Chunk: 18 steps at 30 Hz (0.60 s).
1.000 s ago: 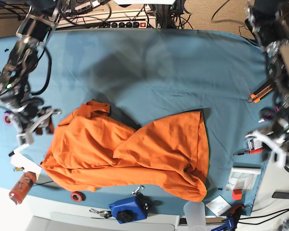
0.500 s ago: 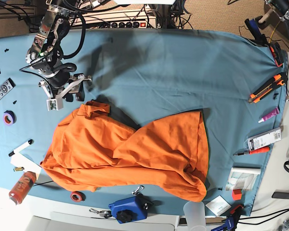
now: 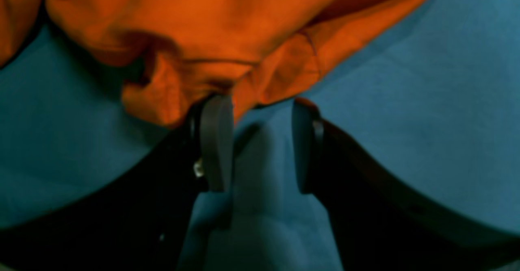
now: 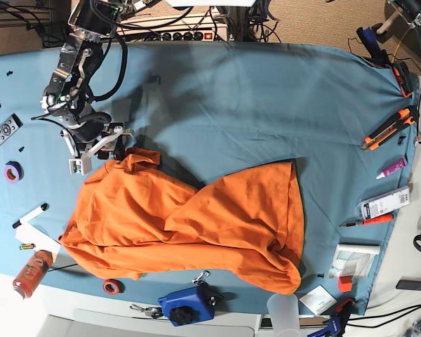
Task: Layout the t-shirt on the table in an organized manner, then fold the t-shirt properly
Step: 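Grasp the shirt's bunched corner with the right gripper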
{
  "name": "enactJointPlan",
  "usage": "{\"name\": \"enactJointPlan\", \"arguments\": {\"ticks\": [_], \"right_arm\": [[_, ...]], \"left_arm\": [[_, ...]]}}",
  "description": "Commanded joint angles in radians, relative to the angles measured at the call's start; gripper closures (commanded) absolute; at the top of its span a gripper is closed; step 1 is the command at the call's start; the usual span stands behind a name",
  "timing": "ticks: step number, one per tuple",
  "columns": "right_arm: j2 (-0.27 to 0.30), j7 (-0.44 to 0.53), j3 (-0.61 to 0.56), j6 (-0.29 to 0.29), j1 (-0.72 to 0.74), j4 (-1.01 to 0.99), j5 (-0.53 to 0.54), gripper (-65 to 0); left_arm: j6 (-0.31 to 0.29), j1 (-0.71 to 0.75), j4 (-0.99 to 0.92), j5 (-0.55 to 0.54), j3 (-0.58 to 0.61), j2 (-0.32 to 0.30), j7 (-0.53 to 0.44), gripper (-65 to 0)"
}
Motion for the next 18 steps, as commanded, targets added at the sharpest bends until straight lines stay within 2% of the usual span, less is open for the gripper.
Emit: {"name": "enactJointPlan", "arguments": {"ticks": [1, 6, 12, 18], "right_arm": [[0.008, 0.010, 0.002, 0.030, 0.014, 0.018, 0.046, -24.0], [0.008, -0.061, 0.002, 0.076, 0.013, 0.018, 0.137, -24.1], [0.008, -0.060, 0.002, 0.083, 0.014, 0.018, 0.179, -24.1], [0.008, -0.018, 0.002, 0.087, 0.043, 0.018, 0.154, -24.0]], "left_arm": [[0.000, -0.006, 0.016, -0.011, -0.007, -0.019, -0.026, -20.9], [0.000, -0.006, 0.016, -0.011, -0.007, -0.019, -0.026, -20.9], [0.000, -0.005, 0.016, -0.019, -0.006, -0.014, -0.025, -20.9], [0.000, -0.005, 0.016, -0.037, -0.006, -0.014, -0.022, -20.9]]}}
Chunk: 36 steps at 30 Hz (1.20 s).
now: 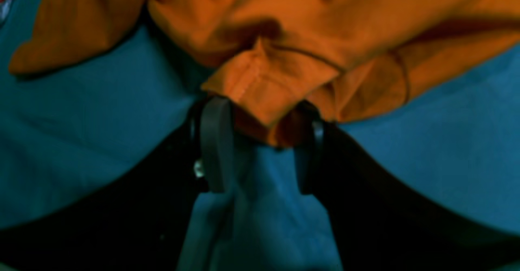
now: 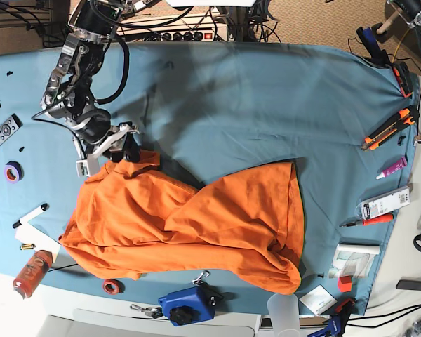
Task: Layout the t-shirt on the table in an organized manner, then fold the t-shirt properly
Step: 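Grasp the shirt's bunched corner with the right gripper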
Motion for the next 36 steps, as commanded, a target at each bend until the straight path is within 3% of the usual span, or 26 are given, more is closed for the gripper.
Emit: {"name": "enactJointPlan", "arguments": {"ticks": [1, 6, 12, 16, 21, 30, 33, 36], "right_arm": [[0.010, 0.034, 0.002, 0.006, 0.026, 0.018, 0.024, -24.0], [0.010, 0.038, 0.002, -0.006, 0.070, 0.018, -0.016, -23.9], [0.010, 0.035, 0.002, -0.017, 0.083, 0.018, -0.080, 0.0], [0.011, 0.037, 0.002, -0.016, 0.084, 0.018, -0.145, 0.0], [0.026, 0.044, 0.002, -0.016, 0.084, 0.093, -0.144, 0.0], [0.146, 0.025, 0.033, -0.052, 0.133, 0.416, -0.144, 0.0], [0.157, 0.004, 0.069, -0.054, 0.132, 0.429, -0.144, 0.0], [0.155, -0.020, 0.081, -0.054, 0.118, 0.394, -0.145, 0.0]], "left_arm": [[-0.001, -0.006, 0.016, -0.018, -0.006, -0.019, -0.023, -20.9], [0.000, -0.005, 0.016, -0.020, -0.006, -0.019, -0.023, -20.9], [0.000, -0.005, 0.016, -0.020, -0.006, -0.019, -0.023, -20.9], [0.000, -0.005, 0.016, -0.020, -0.006, -0.019, -0.023, -20.9], [0.000, -0.005, 0.016, -0.020, -0.006, -0.019, -0.023, -20.9], [0.000, -0.005, 0.016, -0.027, -0.006, -0.019, -0.021, -20.9], [-0.010, 0.007, 0.016, -0.115, -0.005, -0.019, 0.016, -20.9], [-0.072, 0.046, 0.016, -0.188, 0.028, -0.013, 0.026, -21.0]]}}
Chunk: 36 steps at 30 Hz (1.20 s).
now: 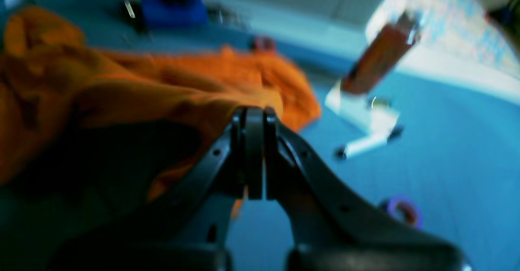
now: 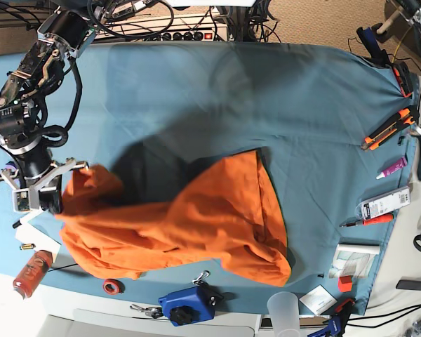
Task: Layout the t-shirt on the table in an organized manner, then fold the t-shirt properly
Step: 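Grasp the shirt's bunched corner with the right gripper, then move the left gripper to the shirt's opposite edge and grasp it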
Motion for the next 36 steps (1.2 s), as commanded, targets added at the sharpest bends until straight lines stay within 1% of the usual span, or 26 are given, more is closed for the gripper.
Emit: {"name": "enactJointPlan", "arguments": {"ticks": [1, 4, 6, 8, 9, 10, 11, 12, 14, 16, 19, 22, 27, 30, 36], "right_arm": [[0.010, 0.025, 0.003, -0.002, 0.007, 0.001, 0.013, 0.0], [0.009, 0.020, 0.003, -0.002, -0.018, -0.035, 0.013, 0.0], [0.009, 0.019, 0.003, -0.002, -0.033, -0.055, 0.012, 0.0], [0.010, 0.014, 0.003, -0.002, -0.043, -0.066, 0.011, 0.0], [0.009, 0.013, 0.003, -0.002, -0.048, -0.066, 0.007, 0.0], [0.010, 0.014, 0.003, -0.002, -0.053, -0.066, 0.005, 0.0], [0.010, 0.011, 0.003, -0.002, -0.057, -0.066, 0.004, 0.0], [0.010, 0.011, 0.003, -0.002, -0.060, -0.066, 0.005, 0.0], [0.009, 0.009, 0.003, -0.002, -0.069, -0.066, 0.005, 0.0], [0.009, 0.006, 0.003, -0.002, -0.070, -0.066, 0.005, 0.0], [0.010, 0.007, 0.003, -0.002, -0.070, -0.066, 0.005, 0.0], [0.010, 0.006, 0.003, -0.002, -0.070, -0.066, 0.005, 0.0], [0.010, 0.002, 0.003, -0.002, -0.070, -0.066, 0.005, 0.0], [0.010, -0.001, 0.003, -0.002, -0.070, -0.066, 0.005, 0.0], [0.010, -0.006, 0.003, -0.002, -0.070, -0.066, 0.005, 0.0]], "left_arm": [[-0.020, 0.006, 0.016, -0.029, 0.018, -0.005, -0.021, -21.0], [-0.068, 0.043, 0.016, -0.055, 0.122, 0.051, -0.023, -21.0], [-0.092, 0.059, 0.016, -0.057, 0.213, 0.101, -0.025, -21.1], [-0.093, 0.064, 0.016, -0.047, 0.308, 0.151, -0.035, -21.1], [-0.090, 0.063, 0.016, -0.018, 0.352, 0.172, -0.060, -21.1], [-0.076, 0.061, 0.016, 0.031, 0.392, 0.193, -0.105, -21.2], [-0.037, 0.056, 0.015, 0.088, 0.430, 0.212, -0.154, -22.2], [0.013, 0.048, 0.014, 0.140, 0.466, 0.230, -0.188, -23.2], [0.101, 0.024, 0.011, 0.209, 0.542, 0.256, -0.195, -24.5], [0.128, -0.001, -0.003, 0.241, 0.626, 0.267, -0.196, -24.5], [0.134, -0.043, -0.041, 0.321, 0.749, 0.280, -0.197, -24.5], [0.192, -0.083, -0.096, 0.401, 0.839, 0.290, -0.209, -24.5], [0.196, -0.126, -0.190, 0.431, 0.899, 0.316, -0.211, -24.5], [0.196, -0.148, -0.259, 0.434, 0.902, 0.335, -0.224, -24.5], [0.201, -0.183, -0.332, 0.439, 0.901, 0.341, -0.230, -24.5]]}}
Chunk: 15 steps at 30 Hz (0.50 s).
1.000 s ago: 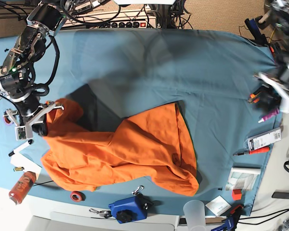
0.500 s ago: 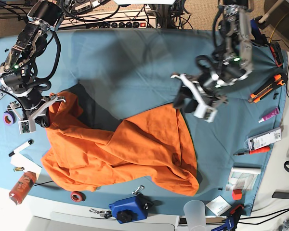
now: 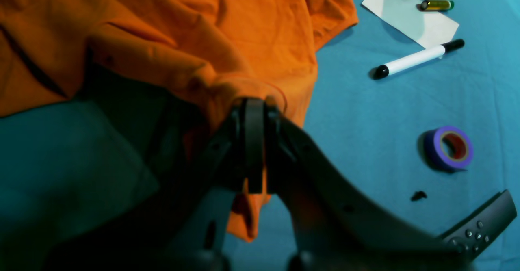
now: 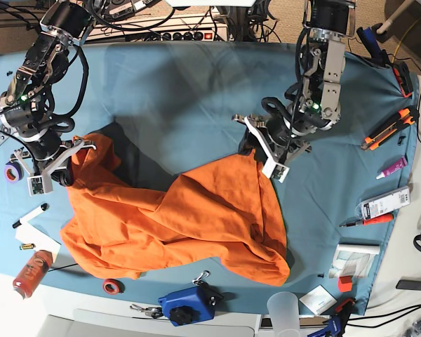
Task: Layout the t-shirt on the table in an organized manner, then fold the t-shirt properly
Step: 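Move the left gripper to the shirt's opposite edge and grasp it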
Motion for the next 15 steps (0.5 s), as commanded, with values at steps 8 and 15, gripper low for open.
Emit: {"name": "enactJointPlan", "arguments": {"ticks": [8, 15], "right_arm": [[0.012, 0.009, 0.003, 0.002, 0.014, 0.016, 0.008, 0.0], [0.012, 0.003, 0.003, 0.002, 0.014, 0.016, 0.009, 0.0]], "left_arm": [[0.059, -0.016, 0.014, 0.064, 0.000, 0.008, -0.023, -24.5], [0.058, -0.016, 0.011, 0.064, 0.002, 0.008, -0.034, -27.2]]}}
